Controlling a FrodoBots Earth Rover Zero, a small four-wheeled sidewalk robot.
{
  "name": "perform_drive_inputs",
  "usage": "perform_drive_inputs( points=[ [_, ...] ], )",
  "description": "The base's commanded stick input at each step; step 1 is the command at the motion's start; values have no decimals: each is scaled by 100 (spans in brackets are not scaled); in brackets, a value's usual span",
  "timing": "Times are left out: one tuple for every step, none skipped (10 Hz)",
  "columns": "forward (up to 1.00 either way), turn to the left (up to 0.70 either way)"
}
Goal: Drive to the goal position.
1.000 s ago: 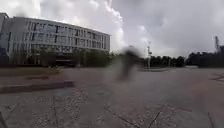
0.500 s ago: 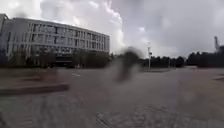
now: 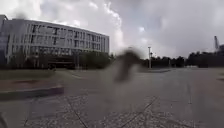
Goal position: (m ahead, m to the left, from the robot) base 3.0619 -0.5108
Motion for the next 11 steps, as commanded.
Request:
perform_drive_inputs(
  points=[
    [70, 0],
    [70, 0],
    [70, 0],
    [70, 0],
    [70, 0],
    [70, 0],
    [70, 0],
    [70, 0],
    [70, 0],
    [70, 0],
    [70, 0]
  ],
)
